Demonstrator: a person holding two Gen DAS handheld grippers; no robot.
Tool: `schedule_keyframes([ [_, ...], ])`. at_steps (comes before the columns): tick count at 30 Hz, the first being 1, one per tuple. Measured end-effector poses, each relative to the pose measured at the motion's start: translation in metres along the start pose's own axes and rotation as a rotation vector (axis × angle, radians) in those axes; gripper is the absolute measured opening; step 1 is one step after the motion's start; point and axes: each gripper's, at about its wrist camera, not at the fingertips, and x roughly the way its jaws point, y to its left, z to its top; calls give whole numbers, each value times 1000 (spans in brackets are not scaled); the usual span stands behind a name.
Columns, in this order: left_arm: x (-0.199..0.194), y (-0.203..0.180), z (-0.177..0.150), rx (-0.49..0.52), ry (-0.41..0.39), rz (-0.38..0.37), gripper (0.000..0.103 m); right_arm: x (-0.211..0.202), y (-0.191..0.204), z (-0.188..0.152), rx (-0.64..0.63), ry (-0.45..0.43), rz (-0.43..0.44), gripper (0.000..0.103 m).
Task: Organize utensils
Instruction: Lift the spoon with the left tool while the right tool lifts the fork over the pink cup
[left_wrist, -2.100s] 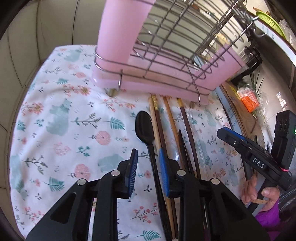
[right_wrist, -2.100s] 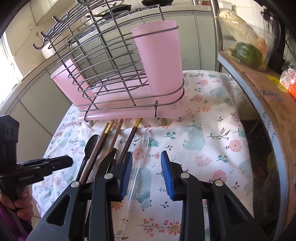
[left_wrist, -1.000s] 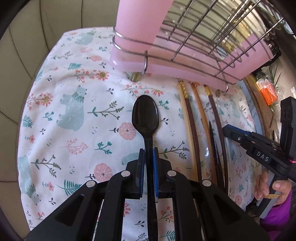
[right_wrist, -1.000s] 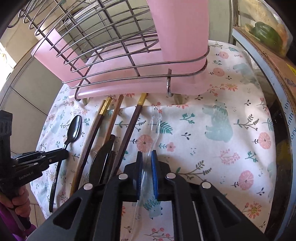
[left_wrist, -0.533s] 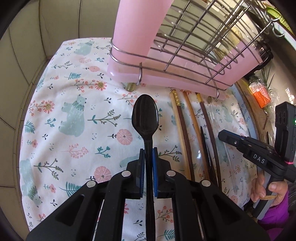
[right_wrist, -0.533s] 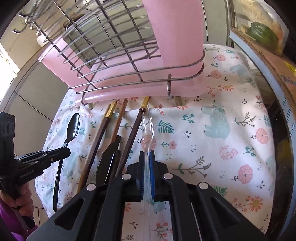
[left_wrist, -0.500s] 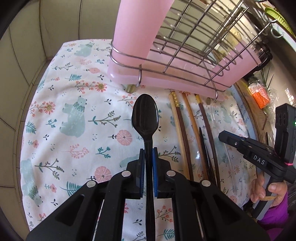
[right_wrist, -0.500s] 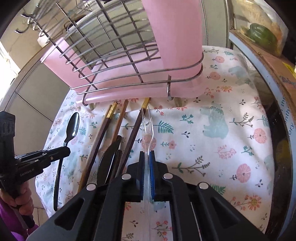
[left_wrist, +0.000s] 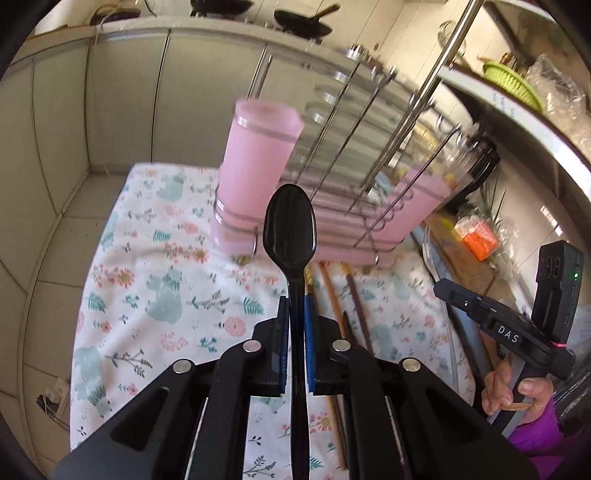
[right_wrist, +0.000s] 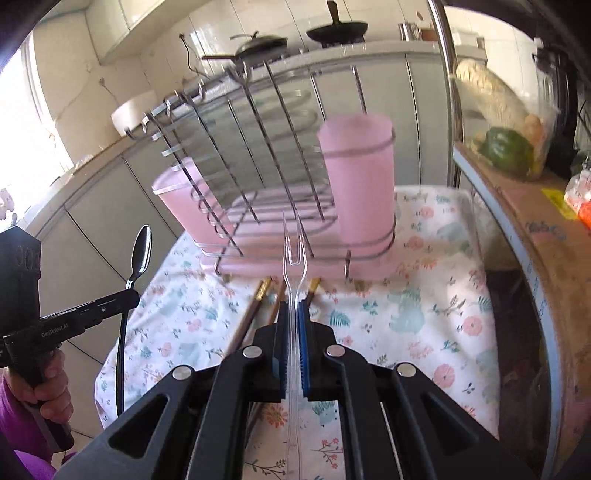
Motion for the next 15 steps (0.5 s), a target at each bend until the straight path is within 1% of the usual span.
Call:
schedule_keyframes([
  [8,-36,-14,32,26,-178,-31,7,-33,4,35,-46,-136,-16,5],
  [15,-59,-20,68,34,-320,-45,7,-62,-4,86,-56,-276,-18,5],
])
